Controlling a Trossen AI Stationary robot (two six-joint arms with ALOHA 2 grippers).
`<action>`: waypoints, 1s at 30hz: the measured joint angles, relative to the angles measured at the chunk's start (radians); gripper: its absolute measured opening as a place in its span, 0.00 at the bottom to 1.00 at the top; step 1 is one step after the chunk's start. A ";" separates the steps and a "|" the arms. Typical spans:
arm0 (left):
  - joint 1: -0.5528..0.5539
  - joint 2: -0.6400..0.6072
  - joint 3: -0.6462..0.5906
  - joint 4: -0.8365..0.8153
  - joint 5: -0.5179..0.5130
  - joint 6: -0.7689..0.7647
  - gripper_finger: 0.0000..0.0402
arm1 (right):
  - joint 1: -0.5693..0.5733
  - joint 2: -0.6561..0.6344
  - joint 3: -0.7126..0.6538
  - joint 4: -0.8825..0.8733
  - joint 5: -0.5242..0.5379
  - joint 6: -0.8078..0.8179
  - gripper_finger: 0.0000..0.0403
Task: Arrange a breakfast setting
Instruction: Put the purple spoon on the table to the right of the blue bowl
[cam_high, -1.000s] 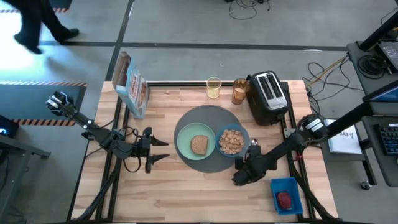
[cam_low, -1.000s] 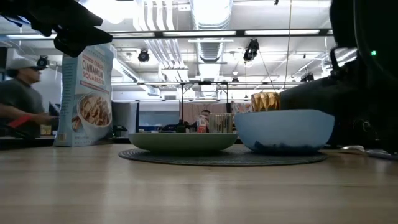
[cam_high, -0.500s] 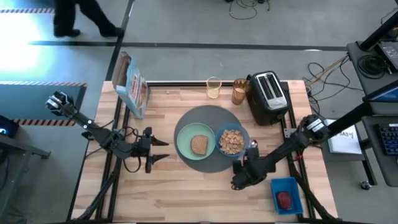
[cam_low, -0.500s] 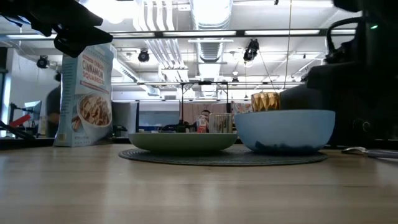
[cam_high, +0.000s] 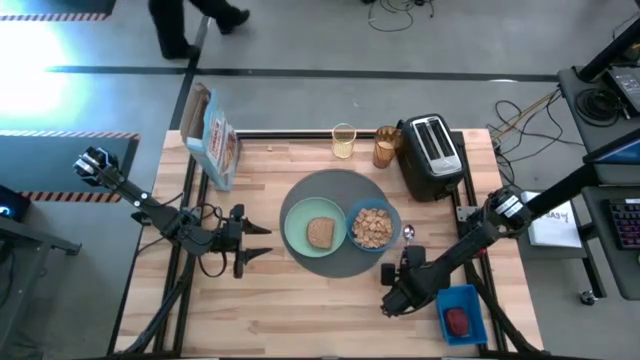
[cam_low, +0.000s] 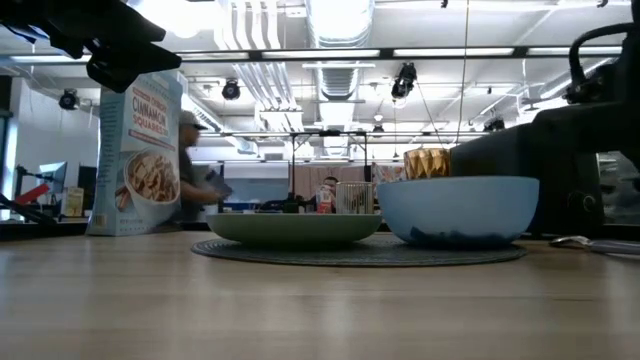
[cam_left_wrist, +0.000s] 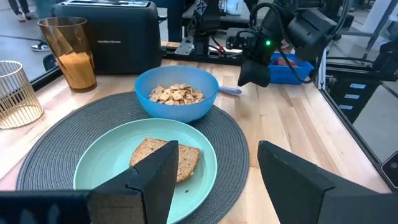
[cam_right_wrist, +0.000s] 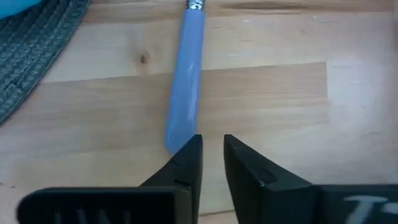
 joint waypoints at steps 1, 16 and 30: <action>0.000 0.000 0.000 0.000 0.000 -0.002 0.51 | 0.000 0.000 -0.005 0.009 0.003 -0.001 0.12; 0.000 0.000 0.000 0.000 0.000 -0.003 0.51 | -0.001 -0.001 -0.141 0.043 0.026 0.004 0.02; 0.000 0.000 0.000 0.000 0.000 -0.003 0.51 | -0.005 -0.001 -0.180 0.046 0.176 -0.161 0.02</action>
